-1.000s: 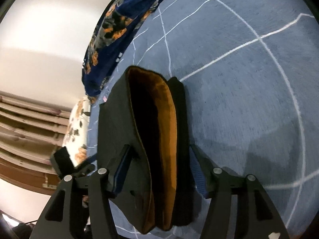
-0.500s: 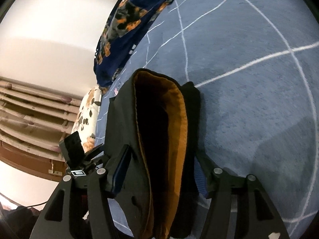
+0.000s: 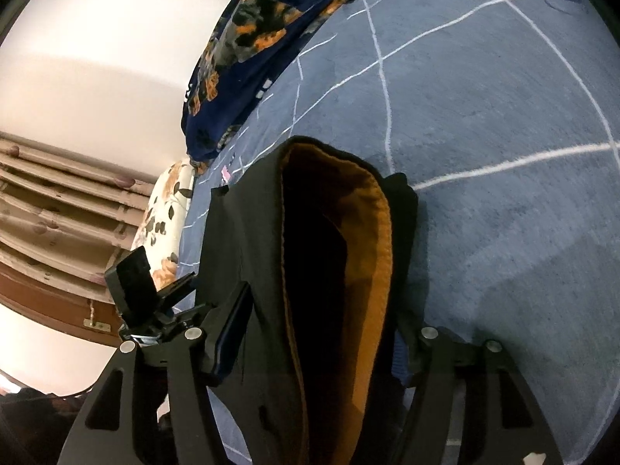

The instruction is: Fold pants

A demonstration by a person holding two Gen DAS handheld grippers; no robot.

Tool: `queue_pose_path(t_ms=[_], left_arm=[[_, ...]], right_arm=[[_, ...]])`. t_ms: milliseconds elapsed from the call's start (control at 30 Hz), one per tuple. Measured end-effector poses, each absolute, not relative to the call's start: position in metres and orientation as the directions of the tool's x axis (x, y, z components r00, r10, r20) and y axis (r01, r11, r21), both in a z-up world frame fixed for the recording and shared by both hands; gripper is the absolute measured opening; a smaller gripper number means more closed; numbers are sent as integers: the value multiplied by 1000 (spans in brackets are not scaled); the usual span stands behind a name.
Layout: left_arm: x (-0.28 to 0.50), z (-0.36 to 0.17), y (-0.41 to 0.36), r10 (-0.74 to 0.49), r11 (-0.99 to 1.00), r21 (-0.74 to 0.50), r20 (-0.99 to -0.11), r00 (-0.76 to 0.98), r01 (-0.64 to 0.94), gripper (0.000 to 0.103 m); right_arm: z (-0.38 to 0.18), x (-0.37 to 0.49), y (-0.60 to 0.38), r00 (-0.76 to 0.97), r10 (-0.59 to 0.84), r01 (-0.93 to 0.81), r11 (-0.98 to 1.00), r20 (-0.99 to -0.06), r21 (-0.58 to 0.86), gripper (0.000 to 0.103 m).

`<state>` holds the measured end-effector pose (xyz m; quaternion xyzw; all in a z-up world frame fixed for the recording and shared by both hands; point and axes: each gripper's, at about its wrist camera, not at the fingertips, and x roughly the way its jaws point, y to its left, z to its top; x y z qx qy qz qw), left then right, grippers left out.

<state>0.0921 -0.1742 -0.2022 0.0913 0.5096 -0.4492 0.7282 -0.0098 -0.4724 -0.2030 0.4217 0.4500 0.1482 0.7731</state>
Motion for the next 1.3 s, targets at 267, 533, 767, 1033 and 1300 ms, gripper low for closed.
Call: queue_pose_path(t_ms=[267, 533, 767, 1033, 1300], left_arm=[[90, -204, -187, -539, 587, -287, -836, 101, 757, 96], [91, -206, -194, -530, 589, -265, -840, 117, 764, 98], [89, -207, -198, -528, 588, -244, -838, 138, 771, 99], [88, -208, -200, -532, 591, -235, -833, 153, 772, 98], [90, -205, -198, -531, 604, -234, -831, 165, 762, 83]], right_arm=[[-203, -9, -467, 562, 608, 124, 608, -561, 784, 60], [-202, -7, -464, 555, 609, 109, 622, -567, 775, 60], [-199, -5, -458, 556, 588, 107, 649, -587, 753, 59], [-199, -6, -456, 565, 577, 110, 655, -589, 747, 56], [-201, -6, -457, 570, 581, 110, 646, -580, 755, 55]])
